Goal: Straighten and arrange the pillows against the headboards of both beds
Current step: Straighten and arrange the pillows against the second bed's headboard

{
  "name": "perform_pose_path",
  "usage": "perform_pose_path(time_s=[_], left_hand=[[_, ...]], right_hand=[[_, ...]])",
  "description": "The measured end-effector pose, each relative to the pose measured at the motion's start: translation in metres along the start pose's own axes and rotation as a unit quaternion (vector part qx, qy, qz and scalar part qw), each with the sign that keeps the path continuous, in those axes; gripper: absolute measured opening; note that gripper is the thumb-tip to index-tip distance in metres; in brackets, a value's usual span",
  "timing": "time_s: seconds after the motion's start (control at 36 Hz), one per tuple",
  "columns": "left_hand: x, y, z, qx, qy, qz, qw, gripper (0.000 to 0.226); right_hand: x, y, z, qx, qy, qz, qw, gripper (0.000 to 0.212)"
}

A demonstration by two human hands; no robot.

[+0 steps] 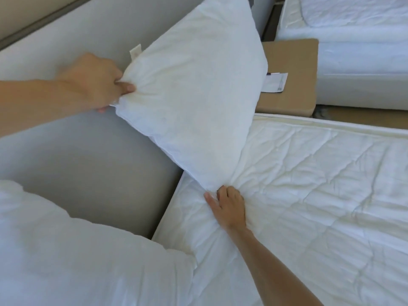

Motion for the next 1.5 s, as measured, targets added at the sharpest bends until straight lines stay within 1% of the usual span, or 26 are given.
perform_pose_path(time_s=[0.06, 0.17, 0.22, 0.36, 0.44, 0.53, 0.58, 0.64, 0.67, 0.72, 0.75, 0.81, 0.89, 0.97, 1.03, 1.06, 1.11, 1.17, 1.28, 1.36, 1.42, 1.5], left_hand=[[-0.002, 0.0, 0.001, -0.001, -0.002, 0.006, 1.0, 0.05], [-0.005, -0.001, 0.003, -0.016, -0.008, 0.013, 1.0, 0.05], [-0.007, -0.003, 0.003, -0.03, -0.017, 0.008, 0.999, 0.05], [-0.011, -0.007, 0.007, -0.037, -0.025, 0.0, 0.999, 0.051], [-0.011, -0.006, 0.001, -0.032, -0.013, 0.008, 0.999, 0.049], [-0.004, -0.002, -0.003, -0.054, 0.015, 0.026, 0.998, 0.049], [0.008, 0.002, -0.002, -0.053, 0.04, 0.025, 0.997, 0.044], [0.028, 0.014, -0.003, -0.056, 0.069, 0.014, 0.996, 0.039], [0.039, 0.022, -0.005, -0.074, 0.076, 0.006, 0.994, 0.041], [0.059, 0.04, -0.01, -0.11, 0.071, -0.006, 0.991, 0.043], [0.069, 0.048, -0.013, -0.12, 0.067, -0.009, 0.99, 0.043], [0.085, 0.063, -0.014, -0.143, 0.057, -0.014, 0.988, 0.039], [0.108, 0.073, 0.004, -0.179, 0.061, 0.001, 0.982, 0.036], [0.135, 0.062, 0.031, -0.158, 0.093, 0.078, 0.98, 0.049], [0.149, 0.04, 0.049, -0.15, 0.103, 0.12, 0.976, 0.052], [0.154, 0.028, 0.055, -0.163, 0.093, 0.116, 0.975, 0.051], [0.156, 0.01, 0.063, -0.215, 0.071, 0.06, 0.972, 0.046], [0.152, 0.002, 0.065, -0.232, 0.059, 0.026, 0.971, 0.043], [0.154, 0.008, 0.063, -0.203, 0.052, 0.024, 0.977, 0.037], [0.163, 0.02, 0.06, -0.172, 0.064, 0.034, 0.982, 0.036], [0.168, 0.034, 0.06, -0.163, 0.074, 0.051, 0.983, 0.04], [0.175, 0.053, 0.068, -0.186, 0.079, 0.064, 0.977, 0.036]], right_hand=[[0.0, 0.0, 0.003, -0.018, -0.009, -0.01, 1.0, 0.067], [-0.003, -0.001, 0.004, -0.023, -0.029, -0.063, 0.997, 0.052], [-0.004, -0.004, 0.003, -0.008, -0.022, -0.086, 0.996, 0.047], [-0.005, -0.011, -0.002, 0.014, 0.0, -0.097, 0.995, 0.043], [-0.008, -0.012, -0.006, 0.021, 0.002, -0.092, 0.996, 0.044], [-0.007, -0.012, -0.008, 0.028, -0.005, -0.054, 0.998, 0.047], [-0.009, -0.01, -0.009, 0.027, -0.016, -0.018, 0.999, 0.055], [-0.017, -0.001, -0.005, 0.007, -0.024, 0.047, 0.999, 0.066], [-0.019, 0.009, -0.002, -0.007, -0.031, 0.085, 0.996, 0.062], [-0.018, 0.025, 0.002, -0.037, -0.047, 0.149, 0.987, 0.043], [-0.012, 0.032, 0.006, -0.032, -0.042, 0.154, 0.987, 0.04], [0.01, 0.043, 0.017, -0.004, -0.032, 0.146, 0.989, 0.04], [0.05, 0.044, 0.033, 0.051, 0.004, 0.142, 0.989, 0.041], [0.077, 0.028, 0.035, 0.085, 0.01, 0.161, 0.983, 0.044], [0.088, 0.014, 0.033, 0.111, 0.006, 0.178, 0.978, 0.044], [0.09, 0.009, 0.032, 0.117, 0.002, 0.181, 0.977, 0.045], [0.089, 0.004, 0.03, 0.13, 0.002, 0.179, 0.975, 0.044], [0.087, 0.002, 0.029, 0.12, -0.001, 0.184, 0.976, 0.042], [0.085, 0.008, 0.032, 0.111, -0.027, 0.225, 0.968, 0.041], [0.093, 0.021, 0.051, 0.108, -0.046, 0.252, 0.961, 0.043], [0.111, 0.029, 0.065, 0.088, -0.036, 0.262, 0.96, 0.041], [0.146, 0.032, 0.072, 0.053, -0.015, 0.262, 0.963, 0.042]])
Point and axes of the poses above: each hand's wrist, its own x-axis away from the middle knuckle, its own y-axis out of the back of the hand, z = x × y, the point moved 3 cm from there along -x, towards the middle knuckle, and after that the axes turned 1 degree about x, right-handed, at the moved point
